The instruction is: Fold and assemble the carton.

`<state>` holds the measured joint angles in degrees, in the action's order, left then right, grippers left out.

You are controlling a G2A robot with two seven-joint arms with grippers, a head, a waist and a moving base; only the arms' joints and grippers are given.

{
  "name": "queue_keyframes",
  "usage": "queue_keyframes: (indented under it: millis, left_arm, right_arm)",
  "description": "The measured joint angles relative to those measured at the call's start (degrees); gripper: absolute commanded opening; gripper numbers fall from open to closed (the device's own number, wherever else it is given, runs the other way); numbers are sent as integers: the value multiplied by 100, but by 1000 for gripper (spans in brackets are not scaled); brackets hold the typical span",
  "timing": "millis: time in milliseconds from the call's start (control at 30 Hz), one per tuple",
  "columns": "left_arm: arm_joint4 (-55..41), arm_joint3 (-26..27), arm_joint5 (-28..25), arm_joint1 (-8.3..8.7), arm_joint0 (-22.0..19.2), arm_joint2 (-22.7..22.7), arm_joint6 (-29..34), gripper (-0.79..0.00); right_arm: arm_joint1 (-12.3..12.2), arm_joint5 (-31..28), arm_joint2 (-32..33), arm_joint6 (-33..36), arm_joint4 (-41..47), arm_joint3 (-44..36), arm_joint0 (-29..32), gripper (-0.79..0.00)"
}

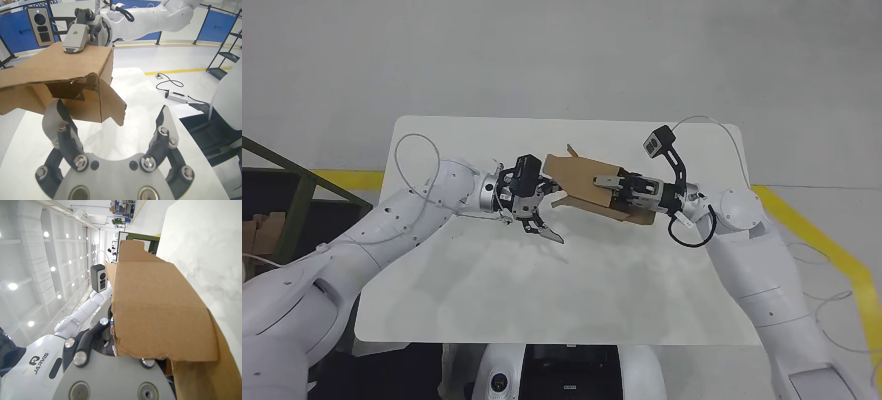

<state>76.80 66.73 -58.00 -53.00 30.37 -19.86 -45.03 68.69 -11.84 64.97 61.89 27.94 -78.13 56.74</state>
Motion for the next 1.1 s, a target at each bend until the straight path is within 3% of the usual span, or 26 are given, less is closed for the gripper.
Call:
queue_keyframes:
  millis: [633, 833, 1100]
  left_arm:
    - [-241, -3, 0, 54, 29, -59, -126, -6]
    - [-327, -13, 0, 58, 6, -14, -125, -225]
    - [-408, -27, 0, 55, -55, 80, -125, -283]
  right_arm:
    - [2, -30, -47, 19, 70, 70, -31, -785]
    - [3, -40, -68, 25, 69, 84, -46, -785]
    - [-1, -43, -75, 47, 86, 88, -44, -785]
